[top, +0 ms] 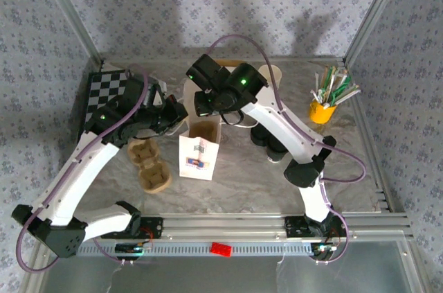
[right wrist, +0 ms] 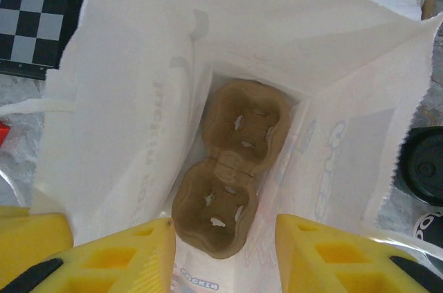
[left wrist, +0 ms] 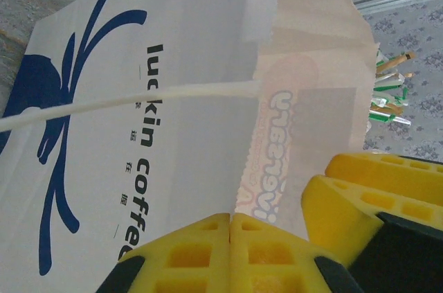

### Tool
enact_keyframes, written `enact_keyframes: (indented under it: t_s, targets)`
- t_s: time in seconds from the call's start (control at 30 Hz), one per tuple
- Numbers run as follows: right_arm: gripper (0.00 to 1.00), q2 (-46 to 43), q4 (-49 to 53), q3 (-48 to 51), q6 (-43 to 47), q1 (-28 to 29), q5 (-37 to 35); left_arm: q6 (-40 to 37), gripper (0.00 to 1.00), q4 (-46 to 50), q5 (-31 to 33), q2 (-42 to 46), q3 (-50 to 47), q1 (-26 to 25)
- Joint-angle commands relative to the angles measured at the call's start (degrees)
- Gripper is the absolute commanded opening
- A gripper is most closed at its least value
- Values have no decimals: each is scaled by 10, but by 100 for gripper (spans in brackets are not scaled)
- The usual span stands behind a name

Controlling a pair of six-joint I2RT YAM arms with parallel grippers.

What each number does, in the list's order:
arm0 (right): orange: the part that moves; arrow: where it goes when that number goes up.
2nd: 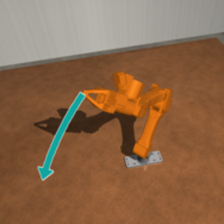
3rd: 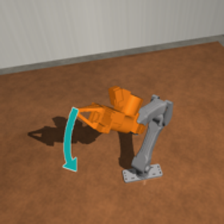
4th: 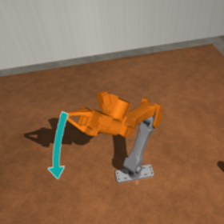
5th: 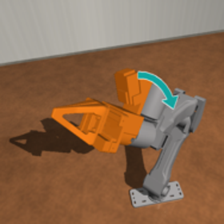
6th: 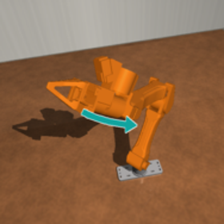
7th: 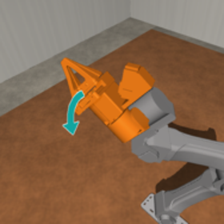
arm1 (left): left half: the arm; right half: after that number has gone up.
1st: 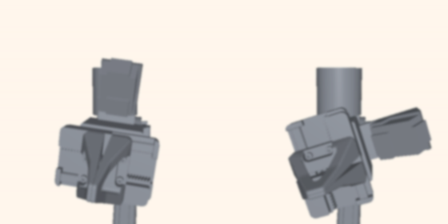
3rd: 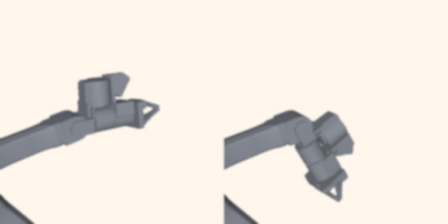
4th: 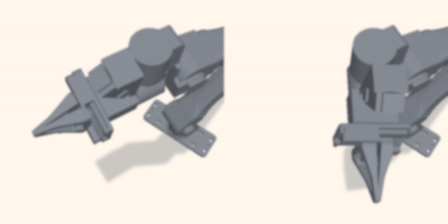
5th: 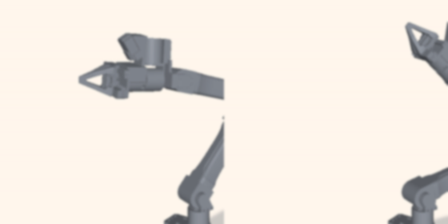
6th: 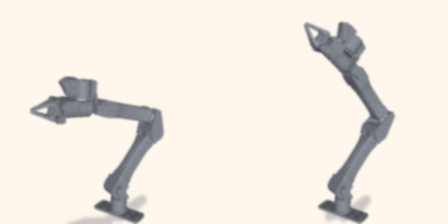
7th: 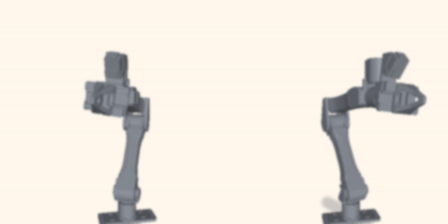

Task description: Pack the takeout coffee

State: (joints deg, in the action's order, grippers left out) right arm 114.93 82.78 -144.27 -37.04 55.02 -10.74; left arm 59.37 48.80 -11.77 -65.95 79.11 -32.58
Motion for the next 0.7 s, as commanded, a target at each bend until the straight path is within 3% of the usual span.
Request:
enact_keyframes:
  t_s: [0.0, 0.33, 0.5, 0.67]
  targets:
    - [44, -27, 29, -18, -2, 3, -8, -17, 0, -8, 5, 18, 3, 2]
    - [44, -41, 57, -6, -2, 22, 0, 17, 0, -81, -1, 31, -17, 1]
    - [44, -60, 44, 15, -2, 22, 6, 42, 0, -171, -6, 43, -54, -4]
    - [44, -70, 52, 13, 1, 18, -21, 49, 0, -212, -5, 49, -61, -10]
